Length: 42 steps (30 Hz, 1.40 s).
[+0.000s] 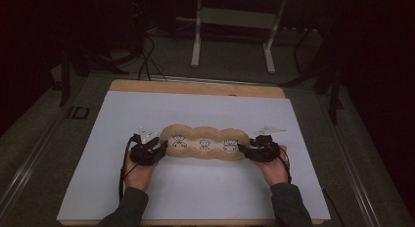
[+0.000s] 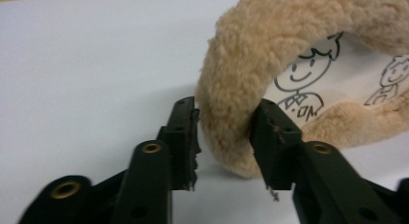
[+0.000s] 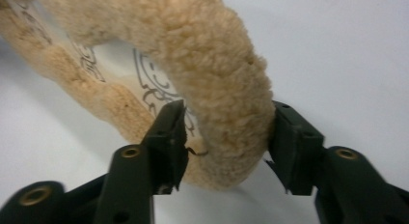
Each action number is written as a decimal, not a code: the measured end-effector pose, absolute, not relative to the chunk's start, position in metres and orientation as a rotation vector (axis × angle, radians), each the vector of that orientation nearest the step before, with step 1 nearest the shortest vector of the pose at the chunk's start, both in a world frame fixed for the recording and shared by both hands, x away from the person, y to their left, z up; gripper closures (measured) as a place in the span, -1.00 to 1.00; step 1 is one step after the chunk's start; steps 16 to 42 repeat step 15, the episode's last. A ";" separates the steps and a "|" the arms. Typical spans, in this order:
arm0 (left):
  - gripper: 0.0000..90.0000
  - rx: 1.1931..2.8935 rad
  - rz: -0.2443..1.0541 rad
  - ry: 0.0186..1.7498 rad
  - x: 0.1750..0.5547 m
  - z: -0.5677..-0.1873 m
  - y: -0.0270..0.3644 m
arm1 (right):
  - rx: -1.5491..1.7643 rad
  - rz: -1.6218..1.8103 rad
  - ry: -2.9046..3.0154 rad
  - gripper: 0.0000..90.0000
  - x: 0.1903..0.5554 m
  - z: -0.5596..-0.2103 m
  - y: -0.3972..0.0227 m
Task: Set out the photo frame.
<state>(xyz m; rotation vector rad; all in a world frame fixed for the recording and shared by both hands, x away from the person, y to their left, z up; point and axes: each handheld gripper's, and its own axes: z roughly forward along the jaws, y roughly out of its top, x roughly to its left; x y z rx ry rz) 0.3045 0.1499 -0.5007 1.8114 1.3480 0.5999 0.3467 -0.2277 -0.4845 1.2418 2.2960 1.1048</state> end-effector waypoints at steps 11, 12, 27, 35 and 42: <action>0.27 1.723 0.556 1.345 0.287 -0.493 0.187 | 1.334 1.235 2.219 -0.16 0.327 -0.479 -0.244; 0.27 1.720 0.556 1.345 0.285 -0.492 0.190 | 1.344 1.239 2.214 -0.16 0.326 -0.479 -0.247; 0.24 1.730 0.570 1.343 0.279 -0.492 0.198 | 1.368 1.232 2.203 -0.19 0.321 -0.477 -0.255; 0.24 1.730 0.570 1.343 0.279 -0.492 0.198 | 1.368 1.232 2.203 -0.19 0.321 -0.477 -0.255; 0.24 1.730 0.570 1.343 0.279 -0.492 0.198 | 1.368 1.232 2.203 -0.19 0.321 -0.477 -0.255</action>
